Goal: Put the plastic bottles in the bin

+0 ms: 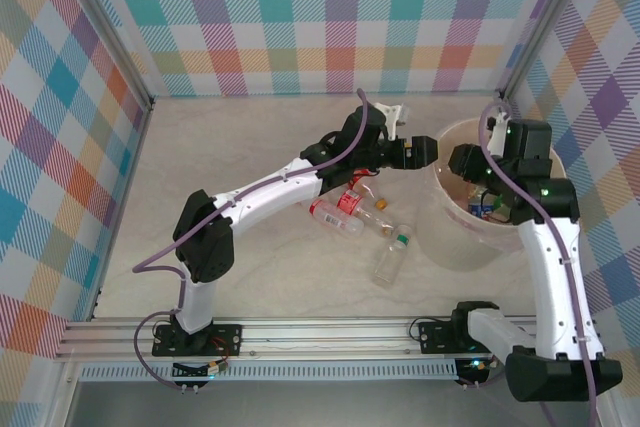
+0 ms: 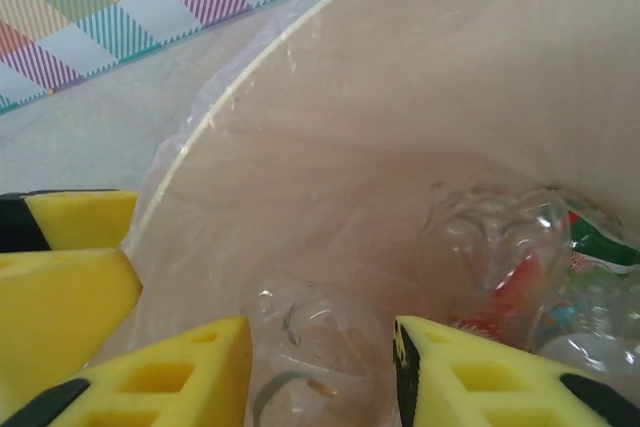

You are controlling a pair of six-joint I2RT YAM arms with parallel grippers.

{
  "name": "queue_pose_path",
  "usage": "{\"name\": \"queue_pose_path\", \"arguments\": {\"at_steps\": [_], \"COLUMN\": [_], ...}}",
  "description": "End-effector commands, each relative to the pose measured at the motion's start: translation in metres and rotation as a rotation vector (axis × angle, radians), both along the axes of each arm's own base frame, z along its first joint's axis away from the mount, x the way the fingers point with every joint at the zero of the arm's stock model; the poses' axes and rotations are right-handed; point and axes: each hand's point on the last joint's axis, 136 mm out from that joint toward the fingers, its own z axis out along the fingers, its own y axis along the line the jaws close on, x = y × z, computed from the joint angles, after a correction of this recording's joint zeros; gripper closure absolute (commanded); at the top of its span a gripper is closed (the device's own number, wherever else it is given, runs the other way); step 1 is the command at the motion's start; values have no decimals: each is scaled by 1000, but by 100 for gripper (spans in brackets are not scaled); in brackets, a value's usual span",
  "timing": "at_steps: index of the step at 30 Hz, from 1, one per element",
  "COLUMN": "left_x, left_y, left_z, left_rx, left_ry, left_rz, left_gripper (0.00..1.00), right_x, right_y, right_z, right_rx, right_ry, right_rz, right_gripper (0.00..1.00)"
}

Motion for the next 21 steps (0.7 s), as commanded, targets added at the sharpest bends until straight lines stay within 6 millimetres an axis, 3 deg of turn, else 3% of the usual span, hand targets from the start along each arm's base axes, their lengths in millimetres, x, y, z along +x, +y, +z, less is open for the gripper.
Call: {"name": "queue_pose_path", "arguments": {"at_steps": [1, 5, 8, 13, 17, 21], "left_x": [0, 1, 1, 7, 18, 35], "left_y": [-4, -3, -2, 7, 31, 75], "left_z": [-13, -9, -6, 10, 33, 48], "left_rx": [28, 27, 29, 1, -6, -24], "left_ry": [11, 0, -8, -26, -71, -73], "left_rz": [13, 19, 19, 29, 76, 181], "left_gripper": [14, 14, 14, 13, 5, 0], "right_x": [2, -3, -19, -36, -32, -22], "right_y": [-3, -14, -32, -38, -30, -21], "right_z": [40, 61, 71, 73, 71, 70], "right_rx": [-30, -95, -163, -167, -102, -43], "right_ry": [-76, -86, -59, -46, -63, -84], "right_rz": [15, -4, -57, -69, -53, -25], "right_gripper": [57, 57, 57, 57, 54, 52]}}
